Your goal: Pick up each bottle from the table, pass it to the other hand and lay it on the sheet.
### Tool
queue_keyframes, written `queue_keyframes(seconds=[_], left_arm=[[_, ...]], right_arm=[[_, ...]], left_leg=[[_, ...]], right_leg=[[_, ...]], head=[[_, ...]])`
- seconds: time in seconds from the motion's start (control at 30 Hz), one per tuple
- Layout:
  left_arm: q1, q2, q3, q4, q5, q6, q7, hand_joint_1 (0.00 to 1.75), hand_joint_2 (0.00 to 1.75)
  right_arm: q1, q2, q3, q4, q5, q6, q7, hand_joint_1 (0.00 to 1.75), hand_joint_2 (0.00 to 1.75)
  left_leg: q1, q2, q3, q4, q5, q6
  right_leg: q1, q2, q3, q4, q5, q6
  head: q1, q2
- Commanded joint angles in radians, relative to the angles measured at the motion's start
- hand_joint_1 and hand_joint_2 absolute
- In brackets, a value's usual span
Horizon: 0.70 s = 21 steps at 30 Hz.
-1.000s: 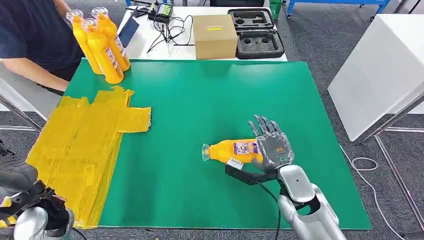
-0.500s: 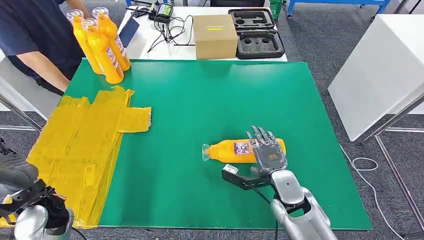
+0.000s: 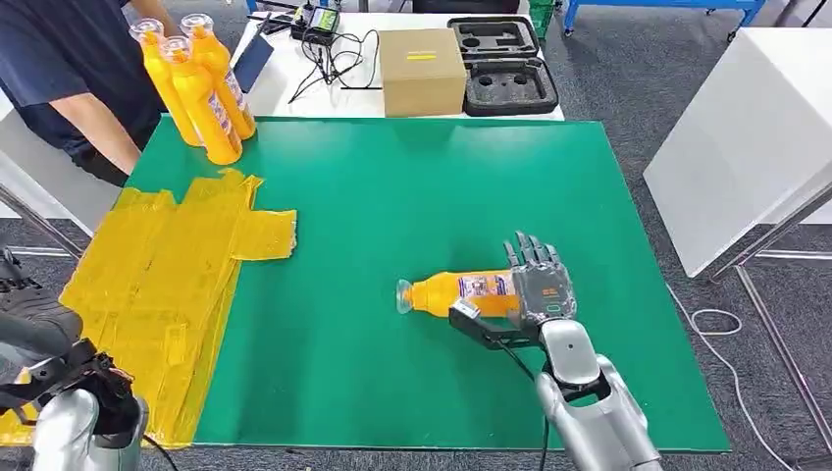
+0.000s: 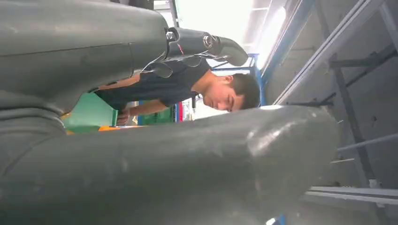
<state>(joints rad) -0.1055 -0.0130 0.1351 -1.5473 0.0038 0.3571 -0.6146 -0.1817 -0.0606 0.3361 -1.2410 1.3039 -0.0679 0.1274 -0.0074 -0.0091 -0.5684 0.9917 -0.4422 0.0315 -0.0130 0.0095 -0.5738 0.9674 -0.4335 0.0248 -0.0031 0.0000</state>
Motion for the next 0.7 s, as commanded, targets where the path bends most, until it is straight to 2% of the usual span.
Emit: queue_keyframes(seconds=[0.03, 0.13, 0.37, 0.57, 0.7], left_arm=[[-0.062, 0.012, -0.027, 0.093, 0.006, 0.001, 0.007, 0.00, 0.00], [-0.068, 0.018, -0.034, 0.103, 0.010, 0.000, 0.008, 0.00, 0.00], [-0.029, 0.018, -0.049, 0.047, 0.019, 0.011, 0.007, 0.00, 0.00], [-0.096, 0.019, -0.079, 0.088, 0.023, 0.007, 0.032, 0.00, 0.00], [-0.094, 0.019, -0.079, 0.088, 0.023, 0.006, 0.032, 0.00, 0.00]], right_arm=[[-0.089, 0.014, -0.028, 0.189, -0.016, -0.011, -0.016, 0.00, 1.75], [-0.105, 0.017, -0.013, 0.249, -0.037, -0.022, -0.043, 0.00, 1.75], [-0.006, 0.004, 0.050, 0.213, -0.067, -0.002, -0.035, 0.00, 1.75], [-0.063, 0.029, 0.063, 0.398, -0.075, 0.014, -0.031, 0.00, 1.75], [-0.065, 0.028, 0.062, 0.399, -0.075, 0.014, -0.031, 0.00, 1.75]], left_leg=[[0.001, 0.000, 0.004, -0.001, -0.001, -0.002], [0.001, 0.000, 0.004, -0.001, -0.001, -0.002], [0.002, -0.001, 0.006, -0.001, -0.002, -0.003], [0.002, 0.000, 0.005, -0.001, -0.001, -0.003], [0.001, 0.001, 0.005, -0.001, 0.000, -0.002]], right_leg=[[0.001, -0.001, 0.004, -0.002, -0.001, -0.001], [0.001, -0.002, 0.004, -0.001, -0.001, -0.001], [0.002, -0.003, 0.007, -0.002, -0.002, -0.001], [0.003, -0.002, 0.006, -0.002, -0.001, -0.001], [0.002, 0.000, 0.005, -0.002, 0.001, -0.001]], head=[[0.000, 0.000], [0.000, 0.000], [0.000, 0.000], [0.000, 0.000], [0.000, 0.000]])
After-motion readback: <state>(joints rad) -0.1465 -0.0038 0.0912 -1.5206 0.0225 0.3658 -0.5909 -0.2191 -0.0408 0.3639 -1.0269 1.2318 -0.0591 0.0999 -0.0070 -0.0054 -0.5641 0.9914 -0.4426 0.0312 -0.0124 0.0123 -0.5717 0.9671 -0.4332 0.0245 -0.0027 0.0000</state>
